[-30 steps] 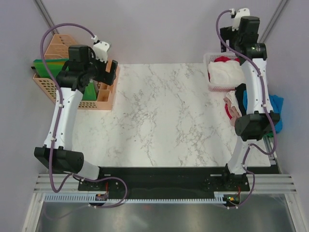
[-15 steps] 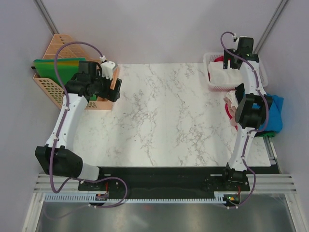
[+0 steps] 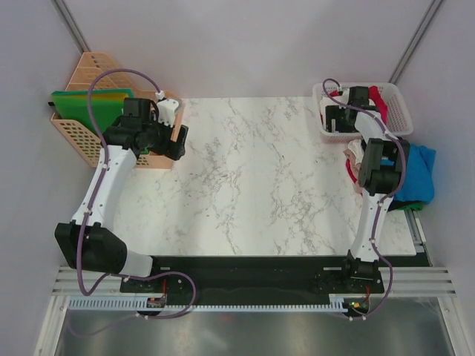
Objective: Fold and stack the t-shirts
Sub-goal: Grab crumpled tshirt from bin with the right arm, then move the tshirt to the center of the board
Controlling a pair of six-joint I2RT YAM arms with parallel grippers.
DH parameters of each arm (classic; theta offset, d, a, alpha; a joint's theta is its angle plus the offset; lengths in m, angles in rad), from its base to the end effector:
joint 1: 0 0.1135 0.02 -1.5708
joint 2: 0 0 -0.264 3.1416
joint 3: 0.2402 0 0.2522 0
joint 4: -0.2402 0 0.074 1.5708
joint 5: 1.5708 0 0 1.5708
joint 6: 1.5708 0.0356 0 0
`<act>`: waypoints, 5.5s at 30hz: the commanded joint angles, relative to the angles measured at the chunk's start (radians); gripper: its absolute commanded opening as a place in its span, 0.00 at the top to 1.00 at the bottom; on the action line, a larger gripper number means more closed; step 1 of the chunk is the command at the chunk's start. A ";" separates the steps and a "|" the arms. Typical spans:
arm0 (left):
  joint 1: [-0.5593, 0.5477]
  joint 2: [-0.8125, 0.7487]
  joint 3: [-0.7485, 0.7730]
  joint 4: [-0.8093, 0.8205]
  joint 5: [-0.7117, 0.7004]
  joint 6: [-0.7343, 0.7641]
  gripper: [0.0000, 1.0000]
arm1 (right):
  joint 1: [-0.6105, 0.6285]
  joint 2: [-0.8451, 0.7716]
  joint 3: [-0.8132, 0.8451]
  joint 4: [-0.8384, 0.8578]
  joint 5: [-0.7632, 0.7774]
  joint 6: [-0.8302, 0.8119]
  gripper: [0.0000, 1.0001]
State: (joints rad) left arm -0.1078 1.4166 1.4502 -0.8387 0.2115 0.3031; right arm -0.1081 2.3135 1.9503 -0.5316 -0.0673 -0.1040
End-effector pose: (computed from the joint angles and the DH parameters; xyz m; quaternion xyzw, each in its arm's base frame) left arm 0.2951 -0.0395 0.3641 0.2268 0.8950 -0.0612 0.3793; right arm 0.5146 -0.0534 0.1916 -0.0092 0.9429 -0.0035 0.3329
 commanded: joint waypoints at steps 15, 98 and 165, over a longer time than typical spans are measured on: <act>0.000 -0.011 -0.027 0.047 0.019 0.002 0.00 | 0.234 -0.226 -0.355 0.067 -0.117 -0.198 0.07; 0.000 -0.044 -0.209 0.112 0.031 0.016 0.00 | 0.280 -0.934 0.008 0.001 -0.229 -0.048 1.00; 0.000 -0.120 -0.289 0.121 0.026 0.024 0.00 | 0.234 -0.139 -0.133 0.082 0.040 -0.097 1.00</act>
State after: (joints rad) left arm -0.1078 1.3319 1.1652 -0.7479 0.2199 0.3046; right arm 0.1482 2.1223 1.7493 -0.4698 -0.0662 -0.2249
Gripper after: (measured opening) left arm 0.997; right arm 0.007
